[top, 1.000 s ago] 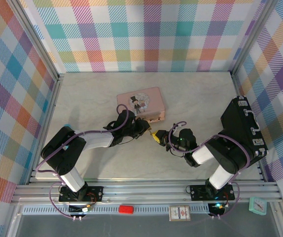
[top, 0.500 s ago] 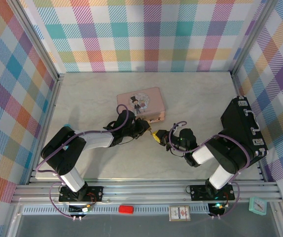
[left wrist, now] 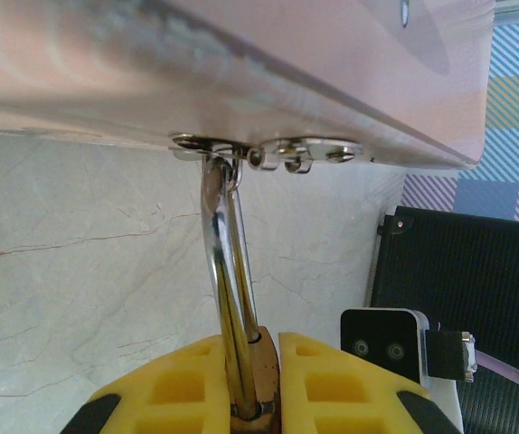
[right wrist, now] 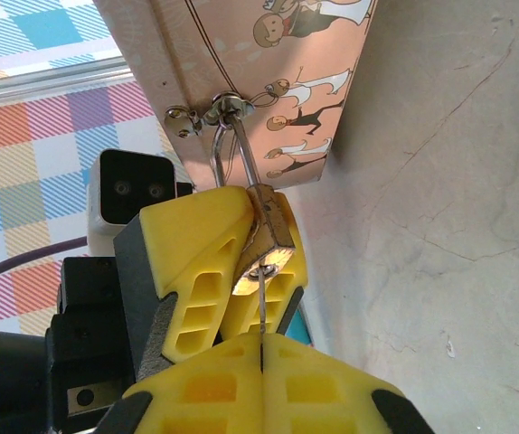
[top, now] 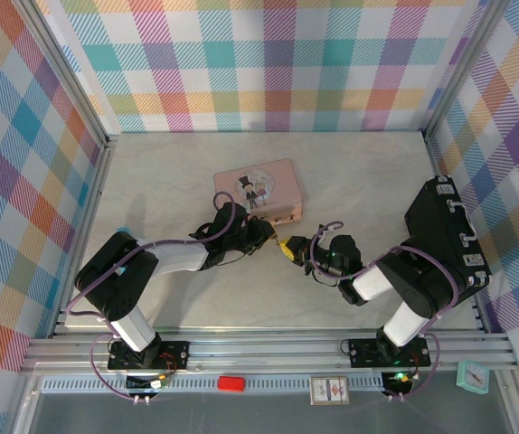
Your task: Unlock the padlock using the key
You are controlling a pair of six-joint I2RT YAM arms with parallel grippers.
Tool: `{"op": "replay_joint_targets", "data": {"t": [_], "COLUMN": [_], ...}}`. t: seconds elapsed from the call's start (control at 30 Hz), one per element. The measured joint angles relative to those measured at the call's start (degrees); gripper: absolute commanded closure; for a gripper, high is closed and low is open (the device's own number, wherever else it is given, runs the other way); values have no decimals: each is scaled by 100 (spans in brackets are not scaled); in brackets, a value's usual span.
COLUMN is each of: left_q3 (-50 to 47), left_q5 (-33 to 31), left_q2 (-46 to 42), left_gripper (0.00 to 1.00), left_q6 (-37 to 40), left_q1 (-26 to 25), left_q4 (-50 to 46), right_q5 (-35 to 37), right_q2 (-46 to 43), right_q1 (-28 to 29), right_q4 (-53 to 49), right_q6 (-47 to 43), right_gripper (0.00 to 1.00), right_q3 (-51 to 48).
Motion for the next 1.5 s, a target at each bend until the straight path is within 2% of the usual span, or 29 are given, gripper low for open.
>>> {"op": "replay_joint_targets", "data": {"t": [1.5], "left_q3": [-74], "left_q5": [46], "left_q2": [-9], "left_gripper": [100], "left_q6": [-234], "left_q1": [33], "left_q4": [302], "right_q5": [-109], "right_q2": [-35], "right_q1": [-70], "right_q4": [76], "right_q6": [81], "right_gripper": [100], "right_q3": [0]}}
